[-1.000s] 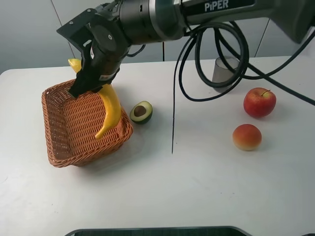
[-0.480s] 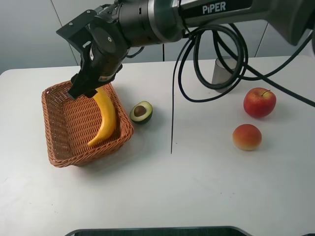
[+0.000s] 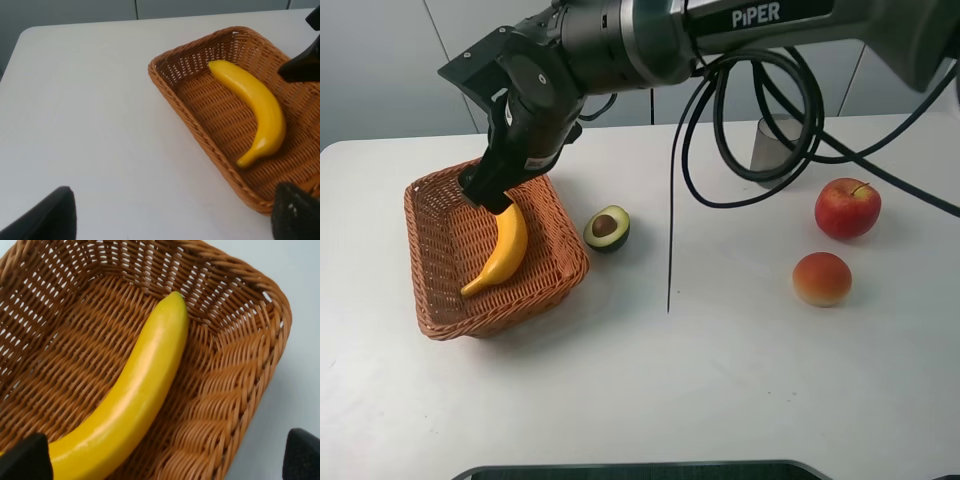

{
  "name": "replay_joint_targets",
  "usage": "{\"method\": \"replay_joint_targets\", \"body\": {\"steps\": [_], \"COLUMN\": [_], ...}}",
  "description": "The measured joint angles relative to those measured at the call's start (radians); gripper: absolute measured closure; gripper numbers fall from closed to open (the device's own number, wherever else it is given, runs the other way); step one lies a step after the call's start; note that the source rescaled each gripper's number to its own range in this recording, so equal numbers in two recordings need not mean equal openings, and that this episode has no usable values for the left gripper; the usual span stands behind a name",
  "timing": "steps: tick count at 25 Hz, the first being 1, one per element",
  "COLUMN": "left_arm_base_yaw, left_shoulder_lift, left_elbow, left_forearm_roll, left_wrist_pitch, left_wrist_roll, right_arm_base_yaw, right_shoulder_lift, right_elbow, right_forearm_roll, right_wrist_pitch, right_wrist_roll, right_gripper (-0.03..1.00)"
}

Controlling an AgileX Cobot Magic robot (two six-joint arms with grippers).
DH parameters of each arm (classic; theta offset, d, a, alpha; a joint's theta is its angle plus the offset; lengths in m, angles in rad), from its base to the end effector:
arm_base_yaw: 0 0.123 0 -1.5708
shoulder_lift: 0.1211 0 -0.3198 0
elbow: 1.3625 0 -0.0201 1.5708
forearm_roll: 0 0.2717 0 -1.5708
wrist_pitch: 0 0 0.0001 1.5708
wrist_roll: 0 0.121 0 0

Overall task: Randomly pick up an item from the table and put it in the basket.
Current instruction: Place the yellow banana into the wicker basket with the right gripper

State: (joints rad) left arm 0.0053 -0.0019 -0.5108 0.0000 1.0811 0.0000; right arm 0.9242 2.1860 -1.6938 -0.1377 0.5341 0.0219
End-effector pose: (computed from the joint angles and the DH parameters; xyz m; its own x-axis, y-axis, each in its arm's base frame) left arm 0.0026 0.0000 0.2749 -0.4628 -0.0025 -0.8864 -0.0053 1.0000 0.0000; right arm 0.3345 0.4291 0.1742 -0.4079 -0.7004 -0.5856 -0.8144 0.5691 -0.1134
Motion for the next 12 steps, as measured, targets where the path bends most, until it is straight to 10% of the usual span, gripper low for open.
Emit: {"method": "replay_joint_targets", "body": {"steps": [12], "left_arm_base_yaw": [0.0], "left_shoulder_lift": [0.0], "left_elbow": [0.0], "left_forearm_roll": [0.0], "left_wrist_pitch": [0.0], "left_wrist_roll": [0.0], "right_arm_base_yaw": [-0.007], "right_shoulder_lift": [-0.122], "right_elbow": [0.042], "right_forearm_roll": [0.0], "right_wrist_pitch": [0.17], "right_wrist_roll": [-0.002], "right_gripper": [-0.03]}}
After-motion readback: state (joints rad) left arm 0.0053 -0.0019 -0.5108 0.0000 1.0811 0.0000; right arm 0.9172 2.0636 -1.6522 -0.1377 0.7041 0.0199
